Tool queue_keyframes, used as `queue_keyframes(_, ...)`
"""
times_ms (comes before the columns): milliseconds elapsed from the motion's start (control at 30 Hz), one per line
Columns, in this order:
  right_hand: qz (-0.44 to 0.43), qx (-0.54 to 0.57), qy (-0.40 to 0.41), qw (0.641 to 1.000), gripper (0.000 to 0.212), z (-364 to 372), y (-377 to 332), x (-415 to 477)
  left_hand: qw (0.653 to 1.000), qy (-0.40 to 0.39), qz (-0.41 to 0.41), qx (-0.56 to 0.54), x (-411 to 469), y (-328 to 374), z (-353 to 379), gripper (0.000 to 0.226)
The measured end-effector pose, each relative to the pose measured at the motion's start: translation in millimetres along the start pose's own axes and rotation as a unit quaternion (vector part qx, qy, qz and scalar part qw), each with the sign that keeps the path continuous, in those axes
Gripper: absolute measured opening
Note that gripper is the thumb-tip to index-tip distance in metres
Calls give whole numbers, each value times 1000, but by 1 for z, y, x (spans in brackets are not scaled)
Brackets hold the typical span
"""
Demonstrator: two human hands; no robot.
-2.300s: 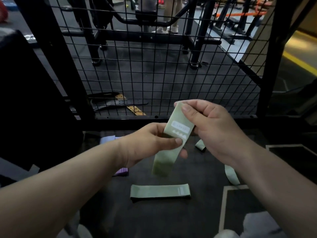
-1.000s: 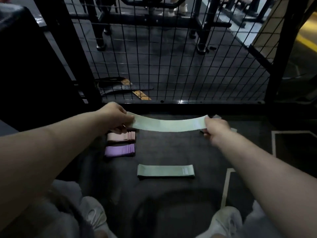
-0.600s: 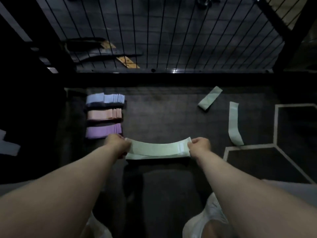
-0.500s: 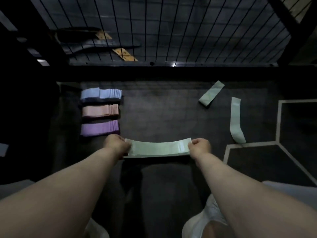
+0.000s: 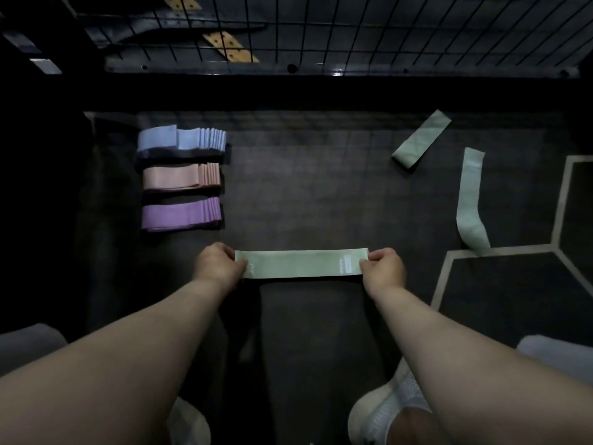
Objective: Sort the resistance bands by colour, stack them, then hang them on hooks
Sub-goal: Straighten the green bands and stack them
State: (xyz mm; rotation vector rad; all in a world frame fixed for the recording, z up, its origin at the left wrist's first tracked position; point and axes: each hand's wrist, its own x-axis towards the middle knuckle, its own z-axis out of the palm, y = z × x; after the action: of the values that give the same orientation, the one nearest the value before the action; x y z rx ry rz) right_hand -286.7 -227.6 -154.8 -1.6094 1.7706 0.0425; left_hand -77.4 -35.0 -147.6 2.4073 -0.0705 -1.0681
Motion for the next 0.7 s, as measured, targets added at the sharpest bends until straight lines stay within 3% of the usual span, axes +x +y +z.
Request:
queue_keyframes(100,-35,-62,15,997,22,2,4,1,992,18,38,119,-5,4,0,26)
queue_keyframes(167,-120,-168,30,978,43,0,3,-3,952,65,87,286,-14,6,0,46)
queue_keyframes(233,-250,-296,-18,922,67,0,1,-5,884,100,184,417,-18,5,3,60)
queue_keyframes(333,-333,-398,-105,848,87,5,-4,0,825,28,290,484,-12,-3,10,81)
queue_keyframes(400,-349,-426,-109,827,82,9,-6,6,817,-18,285,501,-8,-5,14,87)
queue_keyframes(500,-376,-462,-89,798,59,14,-9,13,817,-11,287,500,-5,-4,21,68)
queue_keyframes(600,-379,-464,-90,796,42,16,-12,18,822,3,281,495,0,-1,22,48)
queue_keyframes(700,-378,-462,-102,796,37,16,-12,21,830,0,266,489,6,3,21,45)
